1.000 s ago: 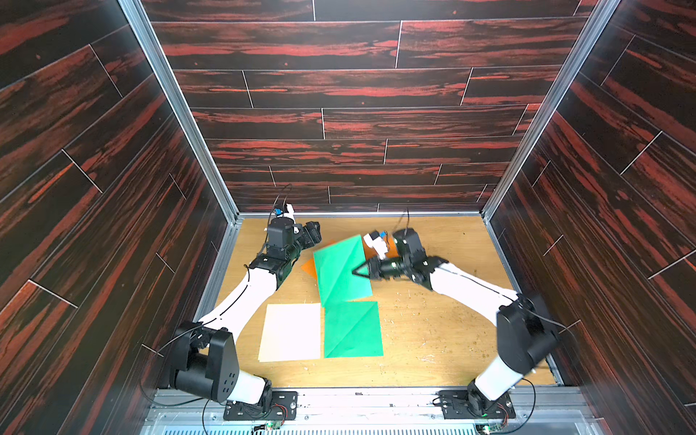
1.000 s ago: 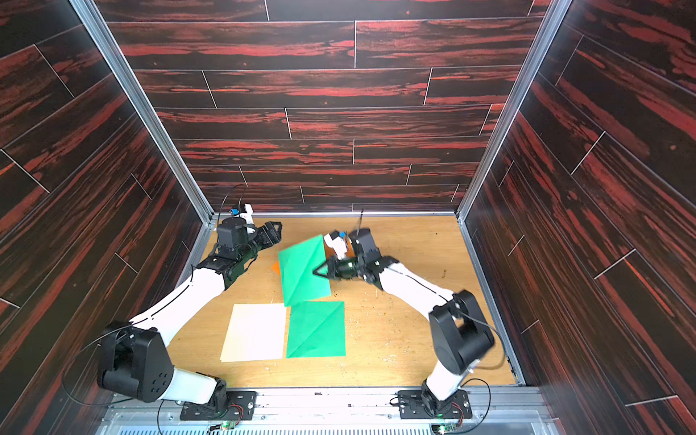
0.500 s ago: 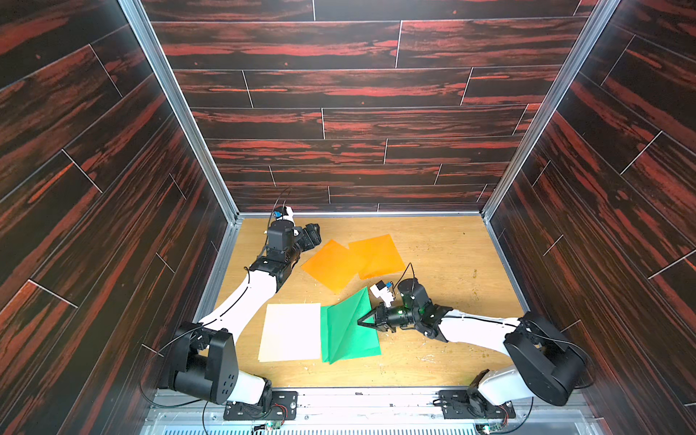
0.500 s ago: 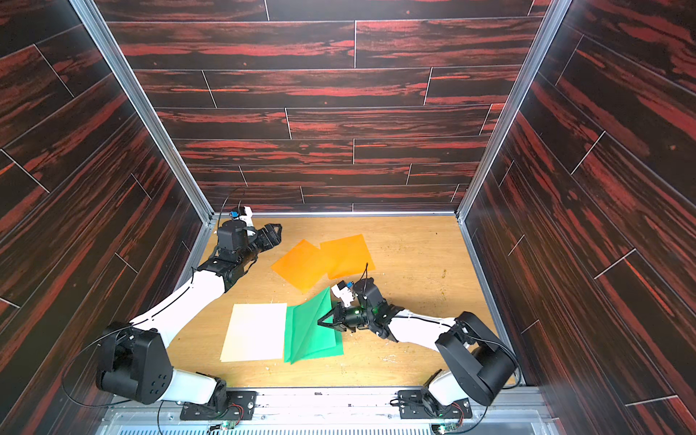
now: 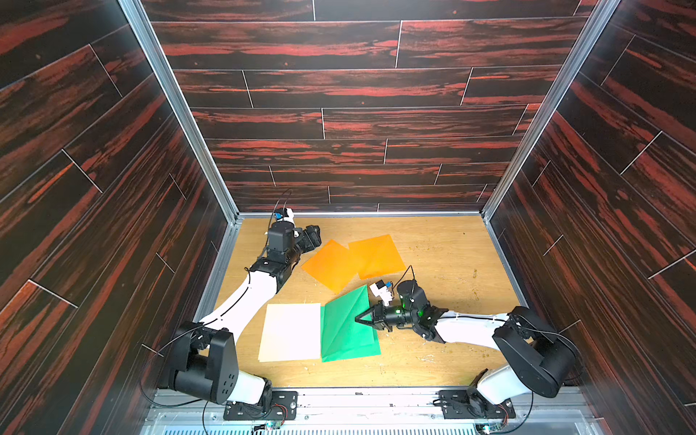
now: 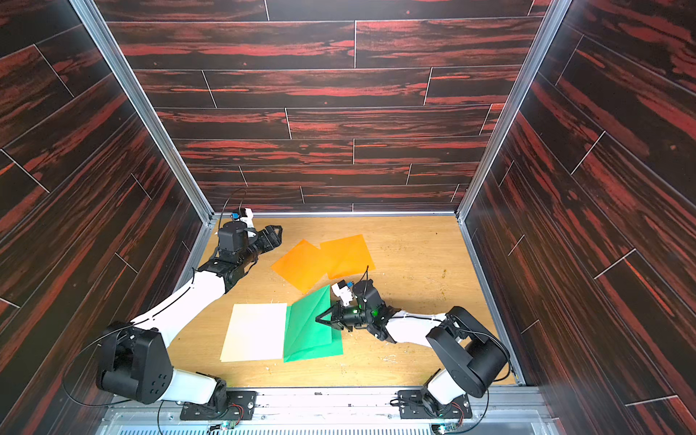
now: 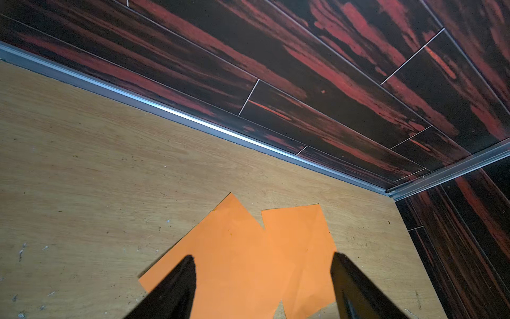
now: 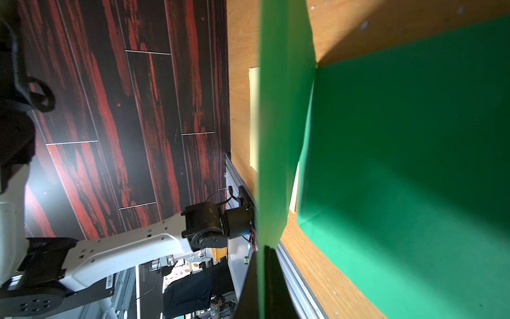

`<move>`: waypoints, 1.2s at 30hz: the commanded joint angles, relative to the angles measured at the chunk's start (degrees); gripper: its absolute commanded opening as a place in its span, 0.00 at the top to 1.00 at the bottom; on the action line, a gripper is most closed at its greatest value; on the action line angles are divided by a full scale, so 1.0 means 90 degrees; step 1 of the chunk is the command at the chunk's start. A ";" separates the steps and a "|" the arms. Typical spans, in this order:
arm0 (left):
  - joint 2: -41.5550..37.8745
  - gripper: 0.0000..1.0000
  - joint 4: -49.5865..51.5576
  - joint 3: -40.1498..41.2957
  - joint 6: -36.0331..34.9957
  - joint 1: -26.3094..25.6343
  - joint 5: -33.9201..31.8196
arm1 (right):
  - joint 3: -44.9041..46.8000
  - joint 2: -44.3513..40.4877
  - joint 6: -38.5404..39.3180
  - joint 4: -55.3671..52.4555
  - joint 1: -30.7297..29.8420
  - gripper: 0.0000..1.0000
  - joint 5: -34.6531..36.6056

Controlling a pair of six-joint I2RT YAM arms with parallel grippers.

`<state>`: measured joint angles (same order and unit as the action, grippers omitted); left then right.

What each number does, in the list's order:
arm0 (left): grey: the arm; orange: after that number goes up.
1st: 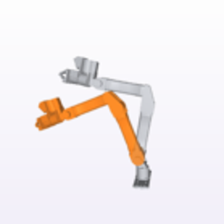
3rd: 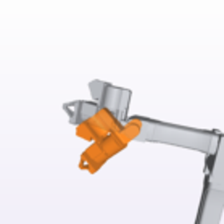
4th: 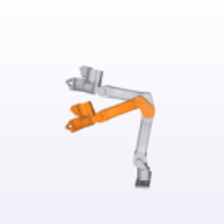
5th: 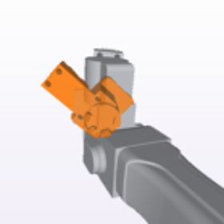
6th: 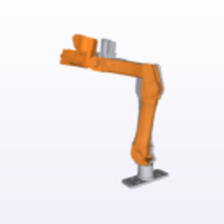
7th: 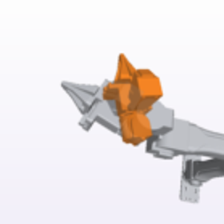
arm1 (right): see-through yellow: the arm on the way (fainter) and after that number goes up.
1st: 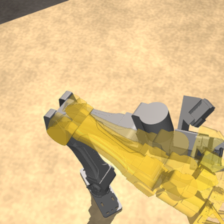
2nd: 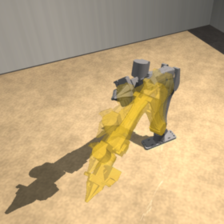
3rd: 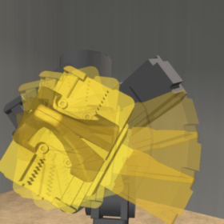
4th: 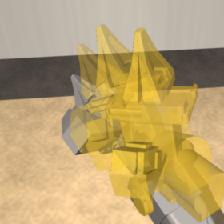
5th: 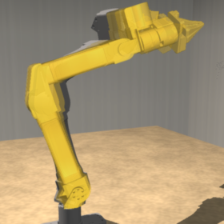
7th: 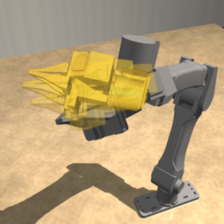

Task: Sort the scattered colored papers by color
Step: Place the colored paper.

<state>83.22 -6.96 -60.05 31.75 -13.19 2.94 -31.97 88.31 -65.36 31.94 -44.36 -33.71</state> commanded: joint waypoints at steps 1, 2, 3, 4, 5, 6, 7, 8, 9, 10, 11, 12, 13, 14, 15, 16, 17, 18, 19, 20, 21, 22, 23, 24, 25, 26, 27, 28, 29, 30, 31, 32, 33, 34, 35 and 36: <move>0.0029 0.19 -0.0066 -0.0015 0.0008 -0.0019 0.0092 | 0.0165 0.0191 0.0130 -0.0215 -0.0033 1.00 0.0045; 0.0040 0.19 -0.0057 -0.0026 0.0008 -0.0019 0.0094 | 0.0194 0.0210 0.0151 -0.0219 -0.0039 1.00 0.0054; 0.0050 0.19 -0.0057 -0.0025 0.0003 -0.0024 0.0103 | 0.0220 0.0240 0.0181 -0.0254 -0.0042 1.00 0.0061; 0.0045 0.19 -0.0065 -0.0014 -0.0001 -0.0019 0.0097 | 0.0222 0.0258 0.0213 -0.0346 -0.0032 1.00 0.0095; 0.0060 0.19 -0.0058 -0.0023 -0.0002 -0.0020 0.0103 | 0.0220 0.0279 0.0270 -0.0461 -0.0019 1.00 0.0142; 0.0060 0.19 -0.0057 -0.0017 0.0003 -0.0019 0.0118 | 0.0201 0.0309 0.0342 -0.0525 -0.0022 1.00 0.0183; 0.0070 0.19 -0.0057 -0.0026 0.0007 -0.0019 0.0120 | 0.0183 0.0332 0.0386 -0.0567 -0.0017 1.00 0.0214; 0.0079 0.19 -0.0066 -0.0017 0.0008 -0.0019 0.0137 | 0.0167 0.0370 0.0424 -0.0621 -0.0020 1.00 0.0248; 0.0098 0.19 -0.0052 -0.0036 0.0008 -0.0019 0.0141 | 0.0144 0.0417 0.0448 -0.0659 -0.0022 1.00 0.0259; 0.0109 0.19 -0.0047 -0.0033 0.0008 -0.0019 0.0152 | 0.0134 0.0445 0.0446 -0.0650 -0.0022 1.00 0.0257; 0.0123 0.19 -0.0047 -0.0028 0.0020 -0.0019 0.0161 | 0.0129 0.0486 0.0447 -0.0638 -0.0017 1.00 0.0269; 0.0128 0.19 -0.0054 -0.0022 0.0022 -0.0020 0.0163 | 0.0129 0.0519 0.0446 -0.0636 -0.0022 1.00 0.0287; 0.0123 0.19 -0.0061 -0.0019 0.0027 -0.0019 0.0179 | 0.0123 0.0551 0.0446 -0.0621 -0.0017 1.00 0.0288; 0.0128 0.19 -0.0075 -0.0007 0.0037 -0.0019 0.0179 | 0.0115 0.0588 0.0460 -0.0619 -0.0005 1.00 0.0287; 0.0138 0.19 -0.0079 -0.0001 0.0047 -0.0019 0.0188 | 0.0112 0.0621 0.0456 -0.0639 0.0001 1.00 0.0303; 0.0132 0.19 -0.0082 -0.0006 0.0047 -0.0021 0.0191 | 0.0125 0.0643 0.0456 -0.0612 0.0007 1.00 0.0318; 0.0136 0.19 -0.0078 0.0001 0.0047 -0.0019 0.0195 | 0.0136 0.0673 0.0463 -0.0586 0.0018 1.00 0.0318; 0.0144 0.19 -0.0076 0.0010 0.0052 -0.0019 0.0201 | 0.0147 0.0700 0.0466 -0.0600 0.0031 1.00 0.0327; 0.0148 0.19 -0.0076 0.0012 0.0047 -0.0019 0.0209 | 0.0149 0.0722 0.0466 -0.0578 0.0037 1.00 0.0328; 0.0144 0.19 -0.0076 0.0017 0.0039 -0.0019 0.0210 | 0.0156 0.0746 0.0466 -0.0562 0.0054 1.00 0.0328; 0.0155 0.19 -0.0076 0.0017 0.0046 -0.0019 0.0210 | 0.0170 0.0773 0.0448 -0.0525 0.0067 1.00 0.0345; 0.0156 0.19 -0.0076 0.0013 0.0047 -0.0019 0.0214 | 0.0196 0.0776 0.0429 -0.0461 0.0061 1.00 0.0356; 0.0165 0.19 -0.0085 0.0023 0.0047 -0.0019 0.0217 | 0.0185 0.0815 0.0427 -0.0452 0.0074 1.00 0.0366; 0.0176 0.19 -0.0086 0.0032 0.0055 -0.0019 0.0227 | 0.0184 0.0849 0.0419 -0.0440 0.0069 1.00 0.0367; 0.0187 0.19 -0.0086 0.0037 0.0063 -0.0019 0.0225 | 0.0188 0.0882 0.0408 -0.0391 0.0075 1.00 0.0369; 0.0195 0.19 -0.0104 0.0046 0.0066 -0.0019 0.0232 | 0.0183 0.0926 0.0398 -0.0350 0.0083 1.00 0.0342; 0.0202 0.19 -0.0113 0.0051 0.0081 -0.0019 0.0249 | 0.0174 0.0965 0.0400 -0.0304 0.0078 1.00 0.0329; 0.0205 0.19 -0.0115 0.0056 0.0076 -0.0019 0.0258 | 0.0164 0.1009 0.0406 -0.0297 0.0084 1.00 0.0320; 0.0213 0.19 -0.0125 0.0061 0.0078 -0.0021 0.0258 | 0.0155 0.1050 0.0407 -0.0291 0.0079 0.99 0.0309; 0.0225 0.19 -0.0125 0.0057 0.0086 -0.0024 0.0259 | 0.0145 0.1091 0.0408 -0.0268 0.0084 0.96 0.0307; 0.0228 0.19 -0.0125 0.0053 0.0086 -0.0022 0.0259 | 0.0146 0.1118 0.0400 -0.0259 0.0085 0.93 0.0297; 0.0236 0.19 -0.0125 0.0058 0.0082 -0.0022 0.0264 | 0.0145 0.1124 0.0400 -0.0249 0.0091 0.90 0.0289; 0.0233 0.19 -0.0125 0.0060 0.0086 -0.0033 0.0269 | 0.0146 0.1107 0.0407 -0.0253 0.0088 0.87 0.0307; 0.0240 0.19 -0.0125 0.0054 0.0085 -0.0029 0.0270 | 0.0154 0.1078 0.0419 -0.0293 0.0089 0.85 0.0333; 0.0247 0.19 -0.0125 0.0054 0.0084 -0.0029 0.0269 | 0.0156 0.1036 0.0439 -0.0333 0.0088 0.83 0.0365; 0.0255 0.19 -0.0125 0.0060 0.0086 -0.0027 0.0279 | 0.0149 0.0984 0.0481 -0.0400 0.0092 0.81 0.0411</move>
<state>85.21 -7.35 -60.05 32.49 -13.19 4.95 -30.35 97.71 -61.87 28.80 -43.70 -30.72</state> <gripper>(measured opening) 0.808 0.181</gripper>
